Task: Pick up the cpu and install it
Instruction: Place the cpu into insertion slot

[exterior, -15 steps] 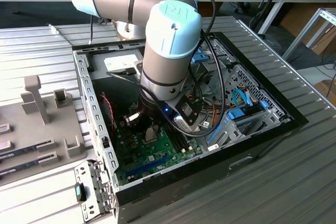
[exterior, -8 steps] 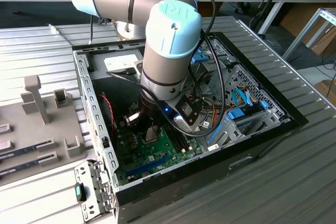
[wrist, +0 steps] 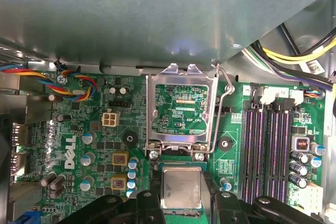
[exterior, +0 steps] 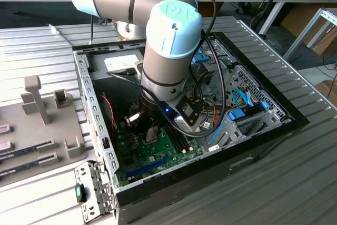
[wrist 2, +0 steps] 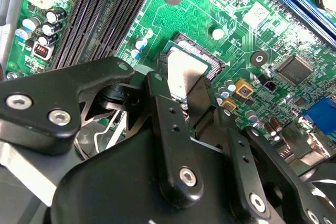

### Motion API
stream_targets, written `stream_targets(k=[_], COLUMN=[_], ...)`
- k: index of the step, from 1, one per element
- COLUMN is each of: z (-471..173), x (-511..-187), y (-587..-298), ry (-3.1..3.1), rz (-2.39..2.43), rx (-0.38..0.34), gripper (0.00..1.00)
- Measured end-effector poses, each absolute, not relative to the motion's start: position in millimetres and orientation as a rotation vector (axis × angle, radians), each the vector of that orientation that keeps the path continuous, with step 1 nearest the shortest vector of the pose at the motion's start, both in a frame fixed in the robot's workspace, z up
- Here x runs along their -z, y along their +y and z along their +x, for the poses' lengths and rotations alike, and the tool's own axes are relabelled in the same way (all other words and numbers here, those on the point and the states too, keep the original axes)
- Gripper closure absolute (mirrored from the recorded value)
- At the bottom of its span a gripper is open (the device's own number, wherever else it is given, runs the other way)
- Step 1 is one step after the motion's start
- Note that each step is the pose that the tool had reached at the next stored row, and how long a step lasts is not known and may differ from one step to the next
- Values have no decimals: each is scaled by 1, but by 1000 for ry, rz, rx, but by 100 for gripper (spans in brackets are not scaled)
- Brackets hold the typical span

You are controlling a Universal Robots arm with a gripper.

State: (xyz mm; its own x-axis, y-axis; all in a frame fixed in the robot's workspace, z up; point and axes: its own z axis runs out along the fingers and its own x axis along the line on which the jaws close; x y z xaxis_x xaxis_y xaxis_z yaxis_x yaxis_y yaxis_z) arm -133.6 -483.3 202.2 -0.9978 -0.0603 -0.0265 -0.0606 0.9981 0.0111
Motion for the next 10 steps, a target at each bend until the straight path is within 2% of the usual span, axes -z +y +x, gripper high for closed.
stream_targets(k=[10], z=[-137], x=[-207], y=[-485], ry=[3113], rz=[-86], rx=[-29], gripper=[60])
